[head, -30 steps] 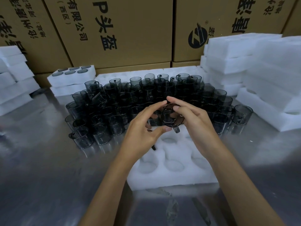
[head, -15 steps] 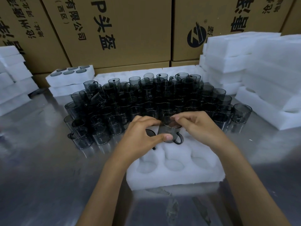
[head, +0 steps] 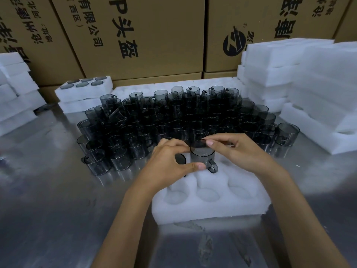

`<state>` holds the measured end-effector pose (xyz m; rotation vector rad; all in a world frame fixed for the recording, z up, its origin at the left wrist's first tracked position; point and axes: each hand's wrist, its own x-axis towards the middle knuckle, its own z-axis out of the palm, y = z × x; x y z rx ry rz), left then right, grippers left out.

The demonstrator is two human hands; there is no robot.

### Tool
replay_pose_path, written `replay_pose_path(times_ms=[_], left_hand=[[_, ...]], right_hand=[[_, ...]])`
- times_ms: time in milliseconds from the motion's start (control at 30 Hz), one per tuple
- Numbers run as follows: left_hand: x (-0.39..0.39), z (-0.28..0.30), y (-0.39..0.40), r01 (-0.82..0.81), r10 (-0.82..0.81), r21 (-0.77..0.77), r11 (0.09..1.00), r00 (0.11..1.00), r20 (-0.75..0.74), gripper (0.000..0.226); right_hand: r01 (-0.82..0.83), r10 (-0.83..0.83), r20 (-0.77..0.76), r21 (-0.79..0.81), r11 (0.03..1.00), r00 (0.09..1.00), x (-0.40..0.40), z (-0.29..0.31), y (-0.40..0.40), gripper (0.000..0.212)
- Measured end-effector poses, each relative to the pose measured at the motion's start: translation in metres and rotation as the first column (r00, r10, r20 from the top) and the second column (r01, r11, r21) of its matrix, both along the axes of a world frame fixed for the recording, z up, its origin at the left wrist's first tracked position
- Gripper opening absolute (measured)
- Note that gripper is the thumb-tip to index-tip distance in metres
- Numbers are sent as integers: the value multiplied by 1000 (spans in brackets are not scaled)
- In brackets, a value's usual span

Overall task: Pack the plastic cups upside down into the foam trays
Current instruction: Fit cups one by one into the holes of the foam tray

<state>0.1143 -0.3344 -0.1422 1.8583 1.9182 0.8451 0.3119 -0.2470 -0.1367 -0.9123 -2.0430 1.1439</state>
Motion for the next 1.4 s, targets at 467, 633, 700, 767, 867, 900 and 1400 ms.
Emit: replay_pose_path(times_ms=[467,633,700,767,867,900,1400], left_hand=[[4,1,-1,9,-7,44,999,999,-50,69],[0,0,-1,18,-18,22,1000,1000,4,63],[1,-1,-1,17,-17,25,1000,1000,-9,58],[1,-4,0,13,-11,37,999,999,-47,45],[3,-4,1,-6,9,32,999,997,-76,41],[4,-4,1,-11,12,21,1000,997,-75,42],[-3,-6,2,18,-18,24,1000,999,-31,35]], right_hand=[[28,-45,131,128,991,990,1,-11,10,40],[20,-46,161,160,987,986,-2,-13,9,30],[7,-38,211,145,989,977,1,-11,9,31],[-12,-26,295,128,992,955,2,-12,10,28],[-7,-43,370,131,991,928,1,-12,10,24],[15,-69,391,140,990,918,0,-11,9,25],[526,-516,-104,118,842,850,19,-18,27,17]])
